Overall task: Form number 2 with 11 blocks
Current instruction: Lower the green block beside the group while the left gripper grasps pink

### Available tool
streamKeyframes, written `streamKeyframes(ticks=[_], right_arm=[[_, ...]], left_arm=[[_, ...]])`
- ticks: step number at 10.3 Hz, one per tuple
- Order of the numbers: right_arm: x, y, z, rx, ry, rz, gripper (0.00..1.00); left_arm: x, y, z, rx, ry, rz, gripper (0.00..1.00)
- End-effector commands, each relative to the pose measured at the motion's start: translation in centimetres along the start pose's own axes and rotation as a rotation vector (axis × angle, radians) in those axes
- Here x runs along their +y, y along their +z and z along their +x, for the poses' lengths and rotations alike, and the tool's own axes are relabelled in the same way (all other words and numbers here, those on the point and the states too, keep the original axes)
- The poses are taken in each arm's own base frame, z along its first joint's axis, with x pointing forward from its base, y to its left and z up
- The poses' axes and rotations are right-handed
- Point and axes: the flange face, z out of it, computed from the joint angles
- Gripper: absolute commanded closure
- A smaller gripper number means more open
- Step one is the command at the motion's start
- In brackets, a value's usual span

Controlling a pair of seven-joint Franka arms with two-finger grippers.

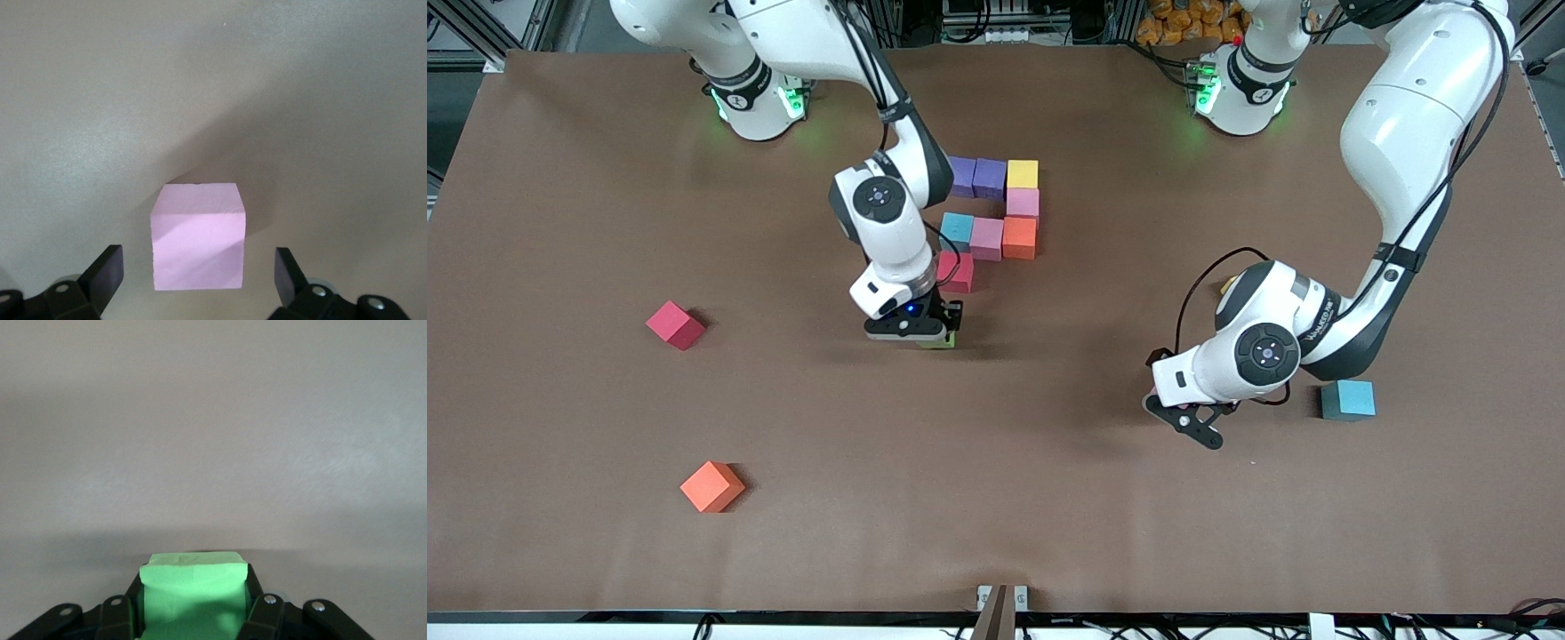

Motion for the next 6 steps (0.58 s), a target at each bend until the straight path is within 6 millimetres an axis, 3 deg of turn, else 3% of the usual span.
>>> streamKeyframes(ticks=[1, 6], right_arm=[[-1.2, -0.4, -2.9, 0.017, 0.005, -0.018, 0.75], [-0.7, 1.0, -4.9, -0.006, -0.005, -0.061, 0.75]], left_arm=[[0.0, 0.5, 0.1, 0.005, -0.022, 0.020, 0.00], [-0.6, 2.3, 0.3, 0.005, -0.032, 0.014, 0.00]])
